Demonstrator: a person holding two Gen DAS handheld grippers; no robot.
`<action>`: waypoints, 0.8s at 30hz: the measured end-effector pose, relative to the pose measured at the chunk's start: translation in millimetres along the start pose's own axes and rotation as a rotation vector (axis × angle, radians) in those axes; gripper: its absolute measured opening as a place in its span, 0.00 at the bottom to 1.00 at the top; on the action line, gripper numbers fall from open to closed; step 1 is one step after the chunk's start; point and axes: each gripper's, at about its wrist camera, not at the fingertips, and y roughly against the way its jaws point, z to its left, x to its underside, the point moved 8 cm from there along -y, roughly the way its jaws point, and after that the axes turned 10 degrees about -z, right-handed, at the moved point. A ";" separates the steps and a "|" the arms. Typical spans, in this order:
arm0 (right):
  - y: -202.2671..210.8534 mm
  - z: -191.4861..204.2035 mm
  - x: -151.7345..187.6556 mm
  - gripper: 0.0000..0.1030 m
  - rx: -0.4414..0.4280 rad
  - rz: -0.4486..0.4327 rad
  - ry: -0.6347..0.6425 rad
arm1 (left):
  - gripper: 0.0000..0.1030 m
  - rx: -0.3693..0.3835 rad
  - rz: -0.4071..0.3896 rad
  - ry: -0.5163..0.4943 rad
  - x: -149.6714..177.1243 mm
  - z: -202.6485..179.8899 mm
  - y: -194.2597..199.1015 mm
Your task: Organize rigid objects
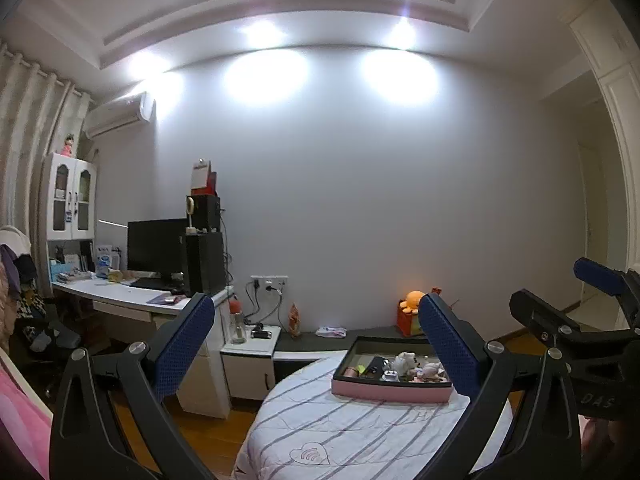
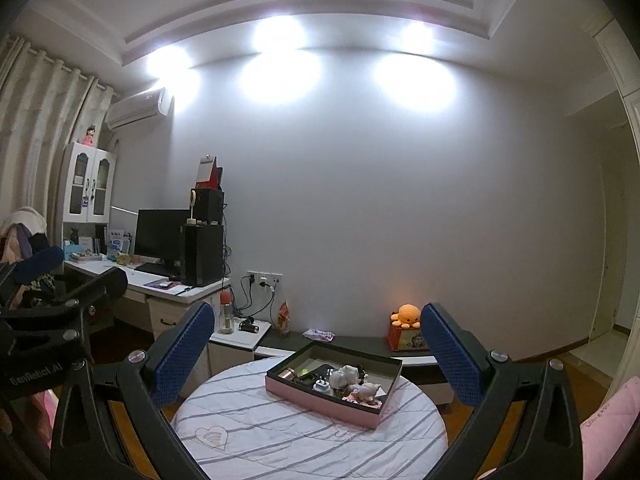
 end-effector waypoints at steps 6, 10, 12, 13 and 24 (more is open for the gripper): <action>3.7 5.0 -5.7 1.00 0.000 -0.018 -0.001 | 1.00 -0.010 -0.009 -0.004 -2.5 -1.1 3.6; 5.8 6.0 -7.9 1.00 -0.001 -0.030 -0.009 | 1.00 -0.031 -0.029 -0.002 -7.9 0.3 7.7; 5.7 7.0 -8.7 1.00 -0.001 -0.032 -0.011 | 1.00 -0.037 -0.030 -0.005 -8.6 1.0 8.5; 5.4 7.5 -8.8 1.00 -0.001 -0.033 -0.013 | 1.00 -0.039 -0.034 -0.002 -8.6 1.5 9.2; 8.1 11.0 -12.1 1.00 0.036 -0.046 0.009 | 1.00 -0.011 -0.024 0.030 -7.1 4.2 4.6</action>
